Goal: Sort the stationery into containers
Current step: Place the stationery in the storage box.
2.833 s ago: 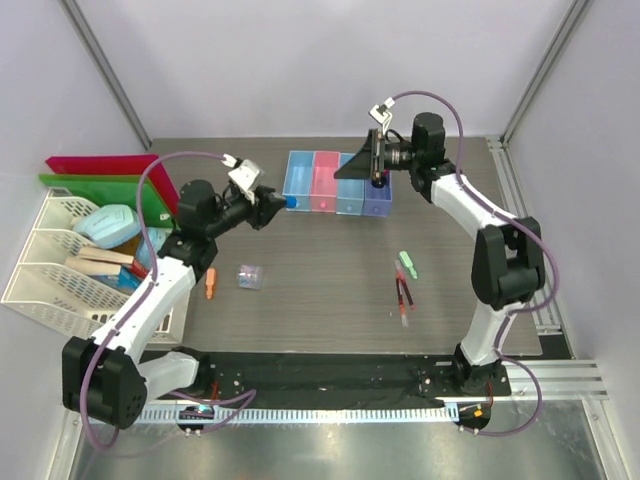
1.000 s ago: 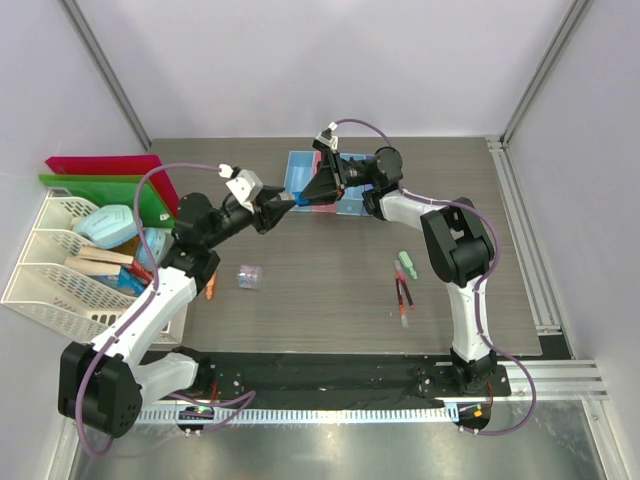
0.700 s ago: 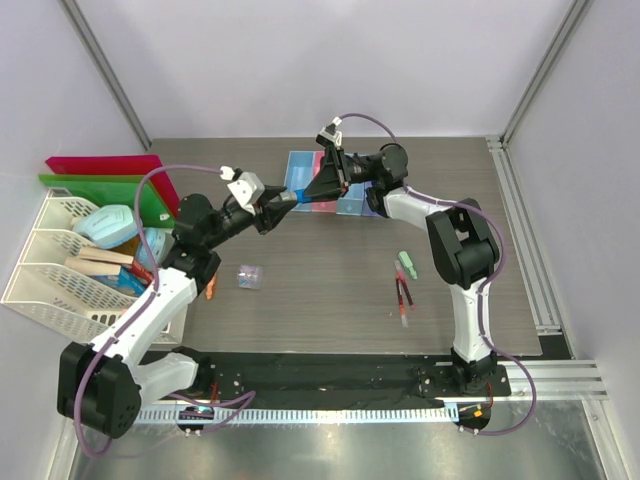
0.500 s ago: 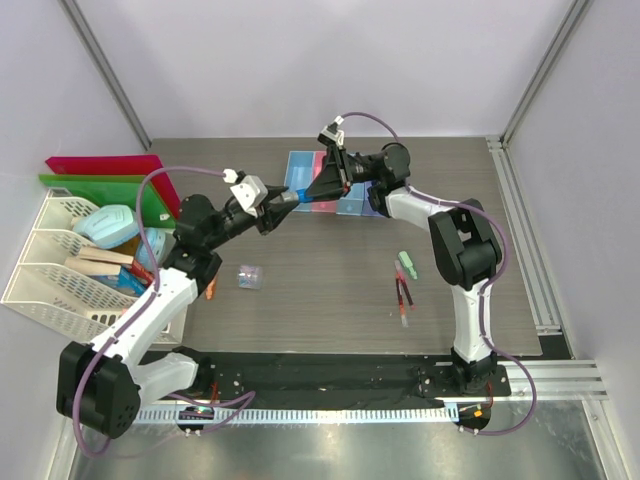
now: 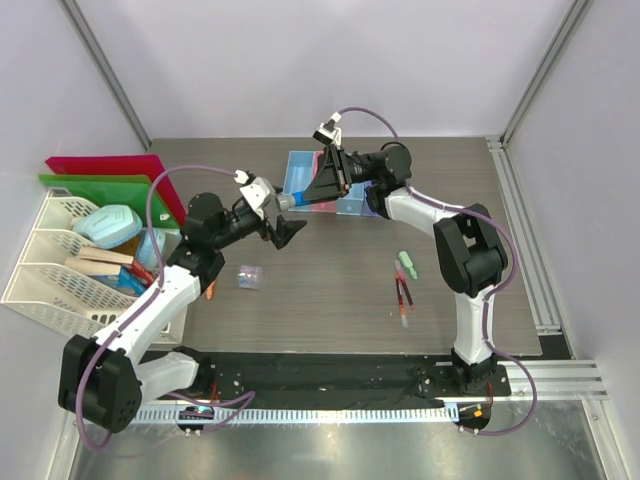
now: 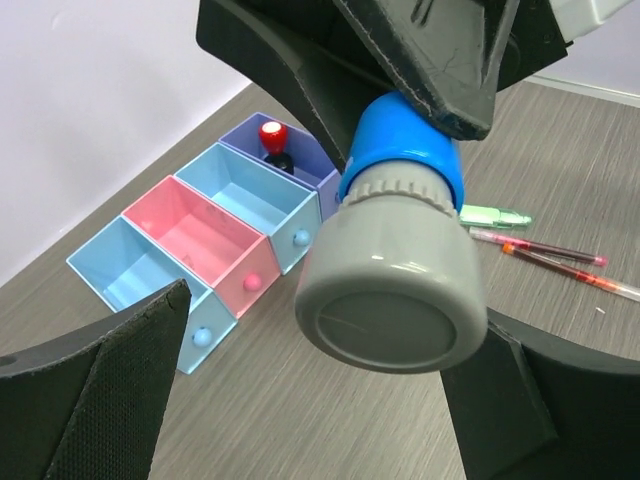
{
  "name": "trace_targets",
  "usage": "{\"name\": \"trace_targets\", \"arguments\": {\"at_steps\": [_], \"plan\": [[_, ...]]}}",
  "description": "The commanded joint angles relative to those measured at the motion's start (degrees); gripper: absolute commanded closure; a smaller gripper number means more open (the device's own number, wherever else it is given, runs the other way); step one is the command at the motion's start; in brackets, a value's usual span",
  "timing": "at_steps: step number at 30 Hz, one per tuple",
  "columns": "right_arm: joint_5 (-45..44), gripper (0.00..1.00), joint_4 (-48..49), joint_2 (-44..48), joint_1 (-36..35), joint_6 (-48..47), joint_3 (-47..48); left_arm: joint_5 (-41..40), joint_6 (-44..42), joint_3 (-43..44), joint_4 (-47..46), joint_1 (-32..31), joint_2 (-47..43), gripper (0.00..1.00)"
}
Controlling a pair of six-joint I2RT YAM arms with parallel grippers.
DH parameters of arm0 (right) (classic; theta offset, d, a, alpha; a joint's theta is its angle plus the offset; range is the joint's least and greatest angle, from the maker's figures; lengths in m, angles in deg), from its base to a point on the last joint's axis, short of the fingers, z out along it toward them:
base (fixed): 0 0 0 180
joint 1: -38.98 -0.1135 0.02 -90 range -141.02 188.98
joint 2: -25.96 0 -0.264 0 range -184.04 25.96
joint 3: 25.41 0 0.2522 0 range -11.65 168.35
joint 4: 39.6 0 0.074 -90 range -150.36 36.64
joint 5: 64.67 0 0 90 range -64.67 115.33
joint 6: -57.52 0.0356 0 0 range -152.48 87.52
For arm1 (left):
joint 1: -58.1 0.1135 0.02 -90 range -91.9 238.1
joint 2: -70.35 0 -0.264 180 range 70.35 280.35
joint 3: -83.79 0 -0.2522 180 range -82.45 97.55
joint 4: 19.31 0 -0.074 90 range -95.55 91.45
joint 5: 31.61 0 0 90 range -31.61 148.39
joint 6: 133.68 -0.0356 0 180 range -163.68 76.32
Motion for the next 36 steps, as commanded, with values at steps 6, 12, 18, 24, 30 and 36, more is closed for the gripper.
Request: {"name": "trace_targets", "arguments": {"at_steps": [6, 12, 18, 24, 30, 36], "plan": [[-2.3, 0.99, 0.1, 2.1, 4.8, -10.4, 1.7, 0.8, -2.8, 5.1, 9.5, -0.1, -4.4, 0.00], [-5.9, 0.99, -13.2, 0.8, 13.1, -20.9, 7.1, -2.2, -4.7, 5.9, 10.7, 0.1, -6.0, 0.00], [-17.4, 0.99, -68.8, -0.4, 19.1, -67.0, 23.9, -5.3, -6.9, 4.4, 11.0, 1.0, -6.3, 0.00], [-36.3, 0.99, -103.6, -5.6, 21.7, -87.5, 39.6, -11.8, -12.8, 4.3, 15.6, 1.1, -6.1, 0.00], [-54.0, 0.99, -117.6, -4.2, 21.2, -104.4, 39.1, -16.9, -14.9, 2.2, 19.6, 1.2, -6.1, 0.00], [-66.2, 0.99, -130.2, -5.1, 19.8, -117.5, 43.8, -18.9, -15.7, 0.0, 21.3, 1.3, -6.2, 0.00]]}}
